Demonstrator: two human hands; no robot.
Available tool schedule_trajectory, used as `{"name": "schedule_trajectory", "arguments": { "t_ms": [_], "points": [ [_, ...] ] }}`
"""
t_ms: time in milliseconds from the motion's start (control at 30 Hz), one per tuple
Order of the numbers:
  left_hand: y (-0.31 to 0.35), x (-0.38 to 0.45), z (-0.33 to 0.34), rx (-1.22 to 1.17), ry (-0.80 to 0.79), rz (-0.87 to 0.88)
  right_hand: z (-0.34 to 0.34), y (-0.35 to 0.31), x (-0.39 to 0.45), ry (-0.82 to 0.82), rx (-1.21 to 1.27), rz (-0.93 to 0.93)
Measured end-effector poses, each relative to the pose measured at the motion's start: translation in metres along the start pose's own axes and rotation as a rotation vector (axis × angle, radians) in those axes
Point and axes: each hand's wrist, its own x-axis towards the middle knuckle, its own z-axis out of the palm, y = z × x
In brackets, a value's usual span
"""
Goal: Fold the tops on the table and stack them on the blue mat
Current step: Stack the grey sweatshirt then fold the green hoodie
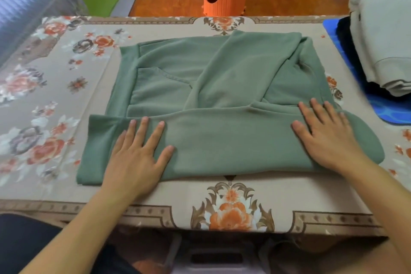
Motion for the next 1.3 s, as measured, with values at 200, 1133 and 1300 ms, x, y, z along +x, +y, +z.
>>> {"name": "schedule_trajectory", "arguments": {
  "t_ms": [200, 1133, 1300],
  "points": [
    [-0.001, 0.011, -0.01, 0.031, -0.1, 0.001, -0.016, -0.004, 0.004, -0.12, -0.076, 0.038],
    [-0.022, 0.37, -0.035, -0.158, 0.291, 0.058, -0.035, -0.075, 0.331, 0.164, 0.038, -0.212],
    [-0.025, 0.355, -0.061, -0.012, 0.233, 0.074, -0.078, -0.074, 0.322, -0.044, -0.106, -0.282]
  ]
}}
